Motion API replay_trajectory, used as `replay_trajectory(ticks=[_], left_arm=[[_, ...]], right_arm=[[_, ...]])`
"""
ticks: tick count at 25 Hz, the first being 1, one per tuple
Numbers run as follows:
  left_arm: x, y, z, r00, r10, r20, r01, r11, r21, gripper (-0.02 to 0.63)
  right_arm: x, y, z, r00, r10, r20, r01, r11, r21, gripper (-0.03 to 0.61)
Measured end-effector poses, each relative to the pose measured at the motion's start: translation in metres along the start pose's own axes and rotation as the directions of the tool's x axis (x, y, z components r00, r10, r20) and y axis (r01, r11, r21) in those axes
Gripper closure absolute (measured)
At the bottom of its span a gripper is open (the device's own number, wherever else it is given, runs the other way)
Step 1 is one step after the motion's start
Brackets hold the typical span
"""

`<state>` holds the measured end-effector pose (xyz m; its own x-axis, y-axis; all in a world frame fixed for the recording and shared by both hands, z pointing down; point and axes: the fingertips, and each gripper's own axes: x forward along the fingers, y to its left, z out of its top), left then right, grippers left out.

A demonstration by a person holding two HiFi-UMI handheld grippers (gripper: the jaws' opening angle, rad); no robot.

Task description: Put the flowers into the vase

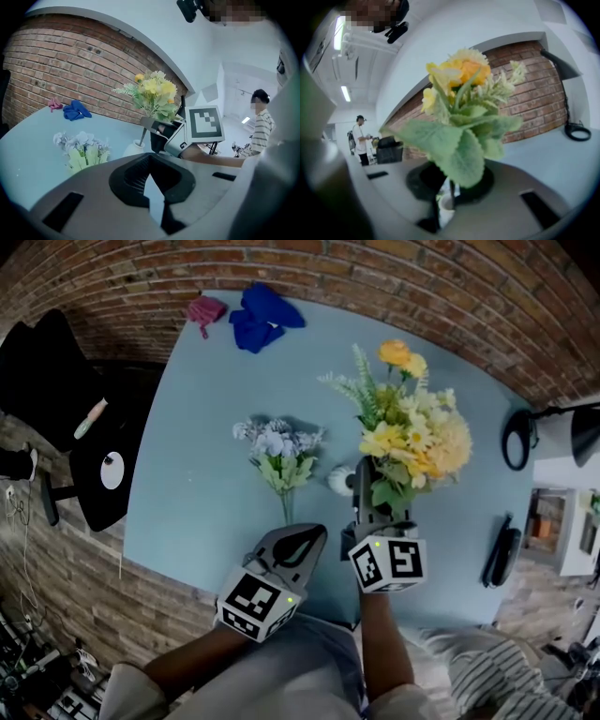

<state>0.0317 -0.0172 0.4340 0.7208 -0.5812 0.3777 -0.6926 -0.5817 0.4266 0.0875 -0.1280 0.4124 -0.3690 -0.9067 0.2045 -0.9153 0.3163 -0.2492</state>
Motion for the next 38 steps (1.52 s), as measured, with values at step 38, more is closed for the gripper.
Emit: replay_trajectory(ticks=[38], left_arm=[[-0.006, 0.001, 0.007, 0.999, 0.012, 0.032, -0.011, 1.0, -0.027, 0.598]], right_arm=[[-0.01, 0.014, -0.044, 0.989, 0.006, -0.147, -0.01, 1.0, -0.024, 0.321]])
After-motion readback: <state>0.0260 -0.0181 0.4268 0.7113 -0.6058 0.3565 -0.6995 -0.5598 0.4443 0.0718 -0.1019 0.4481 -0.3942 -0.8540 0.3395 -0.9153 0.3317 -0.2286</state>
